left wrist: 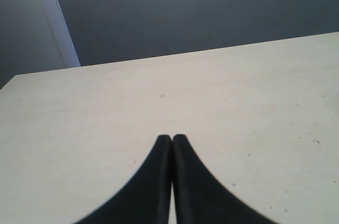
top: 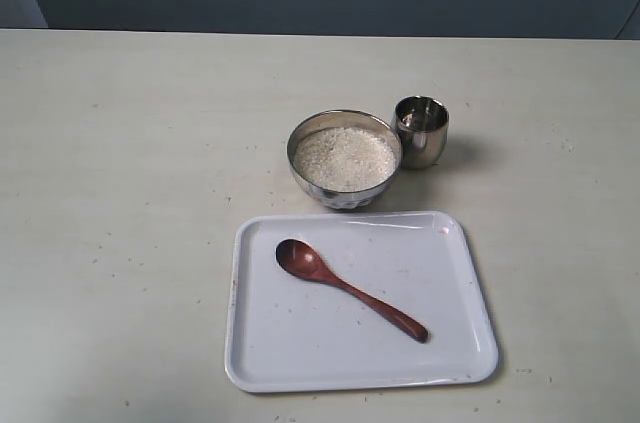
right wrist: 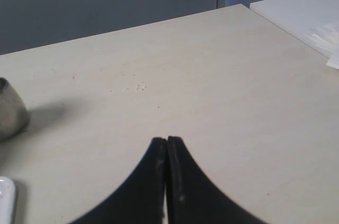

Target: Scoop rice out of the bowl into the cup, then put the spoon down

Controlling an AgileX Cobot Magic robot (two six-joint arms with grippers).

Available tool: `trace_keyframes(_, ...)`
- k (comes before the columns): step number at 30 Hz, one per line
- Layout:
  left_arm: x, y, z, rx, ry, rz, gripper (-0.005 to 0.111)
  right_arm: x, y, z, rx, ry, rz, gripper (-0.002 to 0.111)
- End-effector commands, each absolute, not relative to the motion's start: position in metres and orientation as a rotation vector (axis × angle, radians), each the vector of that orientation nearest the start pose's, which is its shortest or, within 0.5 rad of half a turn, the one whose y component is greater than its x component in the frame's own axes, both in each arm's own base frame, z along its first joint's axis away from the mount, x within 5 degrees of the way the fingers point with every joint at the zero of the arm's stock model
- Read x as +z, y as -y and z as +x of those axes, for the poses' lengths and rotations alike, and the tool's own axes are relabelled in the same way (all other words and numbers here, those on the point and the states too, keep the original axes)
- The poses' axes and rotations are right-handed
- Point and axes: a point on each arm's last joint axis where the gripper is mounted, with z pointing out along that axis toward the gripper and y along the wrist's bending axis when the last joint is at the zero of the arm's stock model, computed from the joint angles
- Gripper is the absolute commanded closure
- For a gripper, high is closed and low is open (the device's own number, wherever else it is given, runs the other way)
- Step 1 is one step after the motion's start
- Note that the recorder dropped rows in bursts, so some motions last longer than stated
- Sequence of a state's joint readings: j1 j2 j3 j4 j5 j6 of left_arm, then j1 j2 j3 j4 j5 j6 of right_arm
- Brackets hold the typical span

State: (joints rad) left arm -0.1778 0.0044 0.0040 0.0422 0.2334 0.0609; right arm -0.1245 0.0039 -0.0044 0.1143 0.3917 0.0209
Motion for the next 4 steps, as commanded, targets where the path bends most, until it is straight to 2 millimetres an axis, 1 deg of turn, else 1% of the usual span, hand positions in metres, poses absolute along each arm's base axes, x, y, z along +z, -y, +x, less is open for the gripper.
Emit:
trace_keyframes(1, 0.1922, 0.0091, 0.0548, -0.055, -1.700, 0.231, 0.106, 0.1794, 0.0030, 0.0527, 0.035, -1.848, 0.206, 0.108)
trace_keyframes(4, 0.1922, 0.0091, 0.0548, -0.055, -1.700, 0.231, 0.106, 0.1794, 0.0030, 0.0527, 0.035, -1.848, 0.206, 0.108)
